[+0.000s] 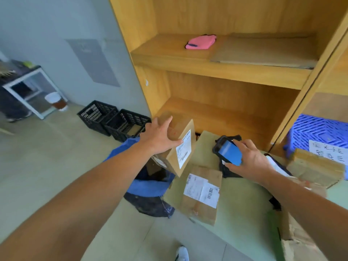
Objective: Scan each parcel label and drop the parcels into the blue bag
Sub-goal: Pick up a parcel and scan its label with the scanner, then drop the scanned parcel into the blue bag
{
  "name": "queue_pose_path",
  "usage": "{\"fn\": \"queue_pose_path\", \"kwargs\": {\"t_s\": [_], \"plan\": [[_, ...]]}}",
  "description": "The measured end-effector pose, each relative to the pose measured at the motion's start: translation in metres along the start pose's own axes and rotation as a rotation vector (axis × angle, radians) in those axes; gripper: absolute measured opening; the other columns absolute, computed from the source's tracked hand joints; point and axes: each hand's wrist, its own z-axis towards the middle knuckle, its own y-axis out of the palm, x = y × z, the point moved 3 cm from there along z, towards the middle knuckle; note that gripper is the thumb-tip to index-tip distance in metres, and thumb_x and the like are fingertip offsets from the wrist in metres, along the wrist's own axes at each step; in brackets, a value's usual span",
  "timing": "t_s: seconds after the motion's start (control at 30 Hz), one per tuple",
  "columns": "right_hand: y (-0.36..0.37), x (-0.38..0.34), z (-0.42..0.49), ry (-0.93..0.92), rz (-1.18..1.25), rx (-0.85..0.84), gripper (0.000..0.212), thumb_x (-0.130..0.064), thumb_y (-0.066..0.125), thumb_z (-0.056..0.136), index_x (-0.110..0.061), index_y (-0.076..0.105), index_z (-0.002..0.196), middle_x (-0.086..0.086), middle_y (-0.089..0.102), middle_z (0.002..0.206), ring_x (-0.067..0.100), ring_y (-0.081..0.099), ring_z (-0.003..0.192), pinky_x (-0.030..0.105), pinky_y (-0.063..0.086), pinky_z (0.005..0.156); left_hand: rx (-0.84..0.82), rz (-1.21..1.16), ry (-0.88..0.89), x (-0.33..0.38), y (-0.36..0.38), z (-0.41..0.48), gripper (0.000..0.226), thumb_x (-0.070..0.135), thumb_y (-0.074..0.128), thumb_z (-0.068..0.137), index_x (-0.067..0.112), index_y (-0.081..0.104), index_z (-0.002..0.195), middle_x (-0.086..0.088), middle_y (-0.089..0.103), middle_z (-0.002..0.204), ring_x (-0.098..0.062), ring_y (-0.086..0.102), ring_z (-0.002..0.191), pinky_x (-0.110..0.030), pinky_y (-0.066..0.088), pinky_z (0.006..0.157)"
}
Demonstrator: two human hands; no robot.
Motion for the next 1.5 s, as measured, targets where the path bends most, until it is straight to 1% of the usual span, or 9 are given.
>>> {"fn": "queue_pose_path", "kwargs": {"t_s": [0.1, 0.27, 0.4, 0.5, 0.6, 0.77, 1.07, 1.27, 1.5], "plan": [[0.023, -0.04, 0.031, -0.03, -0.003, -0.06, 0.096, -0.061, 0.071, 0.079, -0.021, 0.03, 0.155, -0.004, 0.035, 0.146, 0.017, 0.059, 0.104, 0.03, 0.049, 0.077, 0.006, 0.013, -0.06, -0.057, -0.007, 0.009, 0.112, 0.091, 0.054, 0.064, 0.047, 0.006, 0.154, -0.007, 0.012, 0.161, -0.04, 0.025, 0.142, -0.062, 0.04, 0.105], [0.059, -0.101, 0.064, -0.044, 0.031, -0.109, 0.095, -0.061, 0.071, 0.08, -0.023, 0.028, 0.155, -0.003, 0.035, 0.146, 0.019, 0.059, 0.106, 0.036, 0.051, 0.085, -0.001, -0.014, -0.138, -0.142, -0.01, 0.026, 0.12, 0.096, 0.046, 0.049, 0.047, 0.008, 0.151, -0.009, 0.017, 0.158, -0.042, 0.028, 0.139, -0.065, 0.04, 0.103], [0.069, -0.132, 0.086, -0.082, -0.034, -0.15, 0.096, -0.064, 0.067, 0.08, -0.026, 0.024, 0.156, -0.005, 0.031, 0.149, 0.019, 0.057, 0.114, 0.034, 0.05, 0.09, 0.024, -0.044, -0.139, -0.181, -0.01, 0.048, 0.119, 0.092, 0.058, 0.051, 0.049, 0.005, 0.149, -0.011, 0.019, 0.157, -0.043, 0.03, 0.138, -0.065, 0.041, 0.102], [0.071, -0.144, 0.1, -0.071, -0.062, -0.148, 0.097, -0.066, 0.066, 0.078, -0.026, 0.025, 0.155, -0.006, 0.03, 0.15, 0.022, 0.056, 0.118, 0.038, 0.051, 0.092, 0.06, -0.004, -0.103, -0.198, -0.006, 0.063, 0.125, 0.088, 0.066, 0.055, 0.047, -0.001, 0.153, -0.011, 0.008, 0.166, -0.043, 0.017, 0.148, -0.071, 0.028, 0.111], [0.069, -0.148, 0.111, -0.058, -0.069, -0.141, 0.097, -0.066, 0.067, 0.078, -0.027, 0.025, 0.156, -0.007, 0.029, 0.149, 0.021, 0.055, 0.115, 0.038, 0.051, 0.092, 0.056, 0.033, -0.061, -0.203, 0.001, 0.077, 0.129, 0.091, 0.064, 0.056, 0.042, 0.0, 0.157, -0.007, -0.005, 0.169, -0.037, 0.0, 0.154, -0.07, 0.014, 0.117], [0.064, -0.154, 0.123, -0.036, -0.082, -0.123, 0.098, -0.066, 0.069, 0.077, -0.024, 0.027, 0.156, -0.004, 0.031, 0.15, 0.022, 0.055, 0.117, 0.042, 0.052, 0.092, 0.074, 0.058, 0.048, -0.193, 0.009, 0.086, 0.119, 0.088, 0.059, 0.068, 0.037, 0.004, 0.159, -0.008, -0.003, 0.169, -0.035, 0.004, 0.154, -0.066, 0.025, 0.115], [0.051, -0.137, 0.098, -0.027, -0.079, -0.054, 0.097, -0.064, 0.07, 0.077, -0.023, 0.029, 0.154, -0.004, 0.035, 0.146, 0.021, 0.055, 0.115, 0.04, 0.053, 0.092, 0.069, 0.079, 0.155, -0.149, 0.008, 0.084, 0.108, 0.085, 0.055, 0.075, 0.035, 0.009, 0.159, -0.009, 0.001, 0.168, -0.036, 0.005, 0.154, -0.063, 0.031, 0.113], [0.033, -0.097, 0.061, 0.062, -0.078, -0.013, 0.094, -0.062, 0.069, 0.079, -0.023, 0.029, 0.154, -0.003, 0.033, 0.148, 0.021, 0.051, 0.124, 0.035, 0.051, 0.091, 0.04, 0.119, 0.24, -0.089, 0.014, 0.077, 0.105, 0.085, 0.054, 0.077, 0.036, 0.01, 0.159, -0.005, 0.004, 0.168, -0.033, 0.009, 0.153, -0.062, 0.036, 0.109], [0.007, -0.019, -0.01, 0.234, -0.036, 0.048, 0.092, -0.059, 0.072, 0.076, -0.02, 0.035, 0.15, -0.002, 0.039, 0.139, 0.022, 0.05, 0.121, 0.038, 0.05, 0.091, -0.02, 0.128, 0.375, 0.014, 0.042, 0.064, 0.105, 0.085, 0.053, 0.077, 0.038, 0.008, 0.159, -0.002, 0.005, 0.169, -0.032, 0.012, 0.153, -0.059, 0.037, 0.111]]}}
